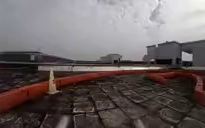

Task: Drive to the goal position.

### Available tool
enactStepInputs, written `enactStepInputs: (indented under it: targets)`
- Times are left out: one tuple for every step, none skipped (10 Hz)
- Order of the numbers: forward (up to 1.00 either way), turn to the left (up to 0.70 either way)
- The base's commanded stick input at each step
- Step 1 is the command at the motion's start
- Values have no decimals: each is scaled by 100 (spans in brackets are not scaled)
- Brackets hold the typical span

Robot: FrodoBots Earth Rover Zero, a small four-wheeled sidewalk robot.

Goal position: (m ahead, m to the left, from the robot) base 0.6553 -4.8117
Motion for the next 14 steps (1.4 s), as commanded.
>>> enactStepInputs:
  targets:
    - [0, -70]
    - [0, -70]
    - [0, -70]
    - [0, -38]
    - [0, 0]
    - [0, 0]
    - [0, 0]
    - [0, -3]
    - [0, -70]
    - [0, -70]
    - [0, -70]
    - [0, -70]
    - [0, -70]
    - [0, -70]
